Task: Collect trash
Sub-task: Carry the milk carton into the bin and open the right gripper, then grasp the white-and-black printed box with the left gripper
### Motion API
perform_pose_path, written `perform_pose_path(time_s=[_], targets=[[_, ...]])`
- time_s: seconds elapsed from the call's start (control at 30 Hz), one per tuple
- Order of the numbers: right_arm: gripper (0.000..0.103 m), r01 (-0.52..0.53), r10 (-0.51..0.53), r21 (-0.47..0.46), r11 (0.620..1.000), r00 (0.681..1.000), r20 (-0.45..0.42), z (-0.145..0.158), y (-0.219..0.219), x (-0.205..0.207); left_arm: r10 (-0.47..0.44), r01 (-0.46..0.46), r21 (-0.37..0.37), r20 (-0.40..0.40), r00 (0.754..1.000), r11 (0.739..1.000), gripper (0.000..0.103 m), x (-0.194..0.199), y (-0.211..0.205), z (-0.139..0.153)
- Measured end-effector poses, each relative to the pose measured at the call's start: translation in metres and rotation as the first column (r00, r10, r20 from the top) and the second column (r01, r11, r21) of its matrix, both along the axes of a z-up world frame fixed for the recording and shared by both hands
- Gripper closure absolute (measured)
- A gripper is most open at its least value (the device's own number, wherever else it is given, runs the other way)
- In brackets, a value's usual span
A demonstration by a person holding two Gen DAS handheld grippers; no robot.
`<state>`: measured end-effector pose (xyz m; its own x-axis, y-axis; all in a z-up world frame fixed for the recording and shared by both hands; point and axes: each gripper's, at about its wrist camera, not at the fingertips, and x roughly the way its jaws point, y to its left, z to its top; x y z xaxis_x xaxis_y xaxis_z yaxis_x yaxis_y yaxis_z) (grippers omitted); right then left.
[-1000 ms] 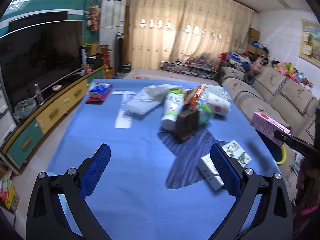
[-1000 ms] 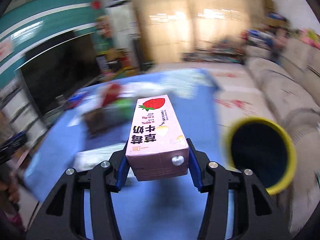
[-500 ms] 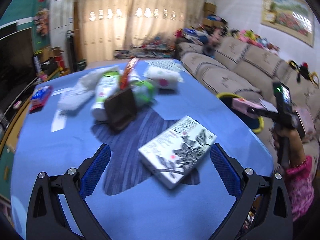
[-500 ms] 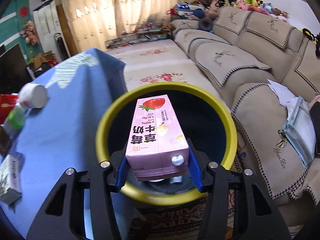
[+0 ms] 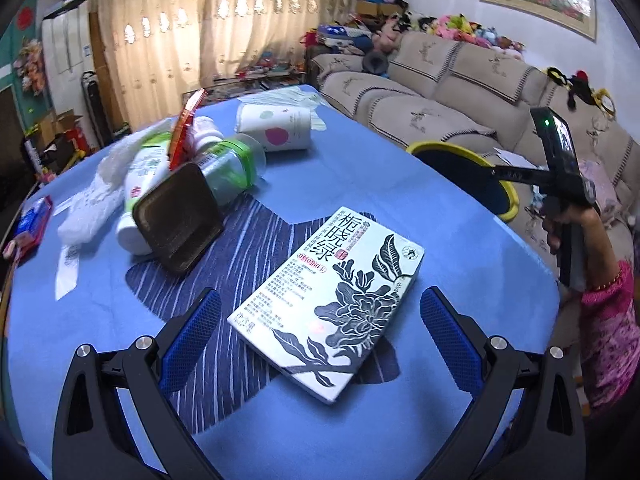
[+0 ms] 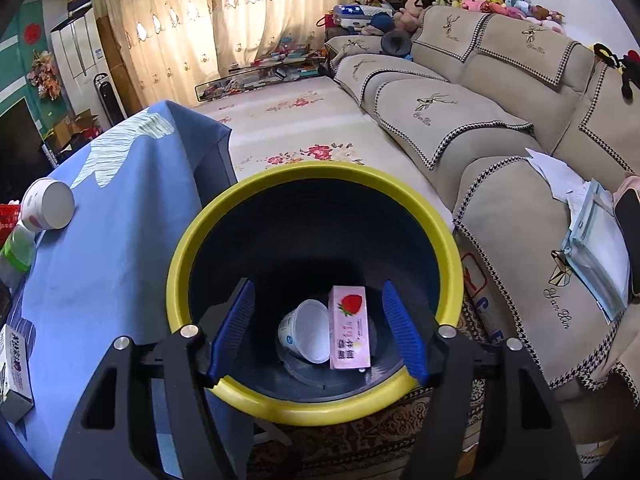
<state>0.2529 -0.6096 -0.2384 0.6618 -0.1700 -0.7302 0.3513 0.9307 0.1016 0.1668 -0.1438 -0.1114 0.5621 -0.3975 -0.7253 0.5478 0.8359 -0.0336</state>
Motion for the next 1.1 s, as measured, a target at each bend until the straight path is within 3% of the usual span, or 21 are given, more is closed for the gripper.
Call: perform_pose_path(time_s=[0.17, 0.33, 0.57, 0.67, 0.9, 1.1], targets=[[0.04, -0.022, 0.022, 0.001, 1.0, 1.0, 0.0, 0.003, 0.006, 0.001, -0.069, 0.07, 0.019, -0.038, 0.997, 0.997, 0.005, 0.018, 0.0, -0.009], [0.04, -0.031, 0.031, 0.006, 0.999, 1.0, -0.004, 0.004, 0.006, 0.0, -0.128, 0.131, 0.014, -0.125, 0.984, 0.991, 0.005, 0.033, -0.001, -0.02], [0.04, -0.039, 0.039, 0.014, 0.999, 0.999, 0.0, 0.005, 0.007, -0.001, -0.192, 0.188, -0.037, -0.191, 0.963, 0.981, 0.005, 0.004, -0.011, -0.018], [0.04, -0.049, 0.049, 0.02, 0.999, 0.999, 0.007, 0.006, 0.009, -0.002, -0.131, 0.138, 0.028, -0.171, 0.976, 0.99, 0.005, 0.002, -0.02, -0.02], [0.04, -0.057, 0.056, 0.035, 0.998, 0.998, 0.025, 0.01, 0.009, -0.009, -0.047, 0.062, 0.07, -0.191, 0.98, 0.996, 0.005, 0.025, -0.037, -0.028], [0.04, -0.049, 0.047, 0.052, 0.997, 0.998, 0.031, 0.01, 0.001, -0.014, -0.033, 0.059, 0.136, -0.183, 0.983, 0.989, 0.005, 0.03, -0.045, -0.036]])
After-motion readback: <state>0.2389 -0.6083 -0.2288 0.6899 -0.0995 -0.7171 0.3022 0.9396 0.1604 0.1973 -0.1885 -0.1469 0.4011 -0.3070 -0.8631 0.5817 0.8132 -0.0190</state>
